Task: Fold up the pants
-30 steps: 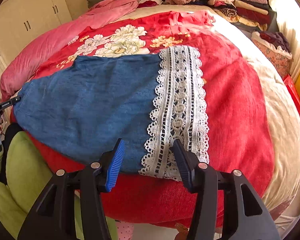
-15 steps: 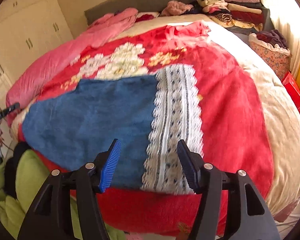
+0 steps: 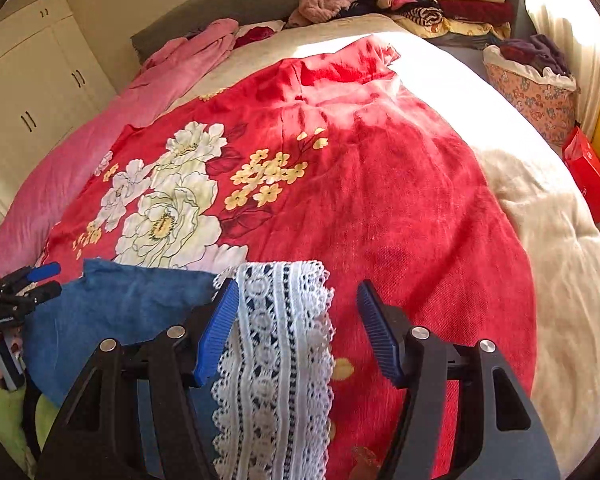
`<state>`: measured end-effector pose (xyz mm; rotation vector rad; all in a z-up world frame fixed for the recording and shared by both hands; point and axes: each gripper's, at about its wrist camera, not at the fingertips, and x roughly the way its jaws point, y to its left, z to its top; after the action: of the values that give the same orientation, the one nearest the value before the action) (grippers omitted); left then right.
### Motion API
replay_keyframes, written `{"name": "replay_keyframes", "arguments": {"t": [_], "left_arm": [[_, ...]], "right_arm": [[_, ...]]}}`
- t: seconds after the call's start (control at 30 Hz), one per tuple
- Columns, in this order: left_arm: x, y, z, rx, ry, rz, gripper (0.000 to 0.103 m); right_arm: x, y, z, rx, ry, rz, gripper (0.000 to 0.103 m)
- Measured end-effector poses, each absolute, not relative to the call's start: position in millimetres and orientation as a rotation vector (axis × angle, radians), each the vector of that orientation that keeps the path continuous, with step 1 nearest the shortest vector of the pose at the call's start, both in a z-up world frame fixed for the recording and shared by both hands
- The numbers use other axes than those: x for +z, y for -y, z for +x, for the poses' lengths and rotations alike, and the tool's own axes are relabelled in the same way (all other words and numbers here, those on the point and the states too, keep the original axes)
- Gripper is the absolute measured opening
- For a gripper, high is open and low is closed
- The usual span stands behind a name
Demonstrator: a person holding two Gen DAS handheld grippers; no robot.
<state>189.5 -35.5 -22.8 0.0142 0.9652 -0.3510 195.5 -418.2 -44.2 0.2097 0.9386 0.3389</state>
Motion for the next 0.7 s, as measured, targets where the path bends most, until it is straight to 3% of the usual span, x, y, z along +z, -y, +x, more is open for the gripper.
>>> {"name": "replay_keyframes", "arguments": {"t": [0.07,0.13,0.2,0.23,0.27,0.3,0.33,0.53,0.7], "left_arm": [[-38.6,39.4,205.1,-0.342,-0.992,0.012,0.069],[-52.0,40.9,216.7,-0.337,-1.014,0.008,0.069],[-64.2,40.8,225.0,-0.337,-1.047,-0.019,0.068],[-66.5,41.6,225.9,-0.339,-1.043,-0.028,0.056],[-65.6,43.0,225.4,-0.353,-1.039,-0.032,0.027],[-63.4,45.3,224.1,-0.411,-1.044,-0.069,0.01],[-59.2,48.0,222.5,-0.438,-1.048,-0.088,0.002],[-33.2,76.2,218.1,-0.391,-0.947,0.137,0.002],[-64.3,78.9,230.4,-0.361,-0.988,0.16,0.004]], "right_arm": [[-56.3,415.0,203.0,0.346,-0.966,0.218,0.059],[-63.4,410.9,202.4,0.366,-0.969,0.213,0.041],[-61.9,408.5,196.7,0.374,-0.942,0.189,0.036],[-59.7,409.3,193.4,0.385,-0.928,0.189,0.03],[-57.2,410.1,190.1,0.404,-0.916,0.199,0.024],[-52.9,410.3,185.1,0.415,-0.895,0.2,0.021],[-46.9,409.7,180.0,0.419,-0.873,0.188,0.019],[-17.8,405.2,177.4,0.377,-0.8,0.075,0.018],[-53.3,398.9,196.4,0.317,-0.898,0.02,0.02]]}}
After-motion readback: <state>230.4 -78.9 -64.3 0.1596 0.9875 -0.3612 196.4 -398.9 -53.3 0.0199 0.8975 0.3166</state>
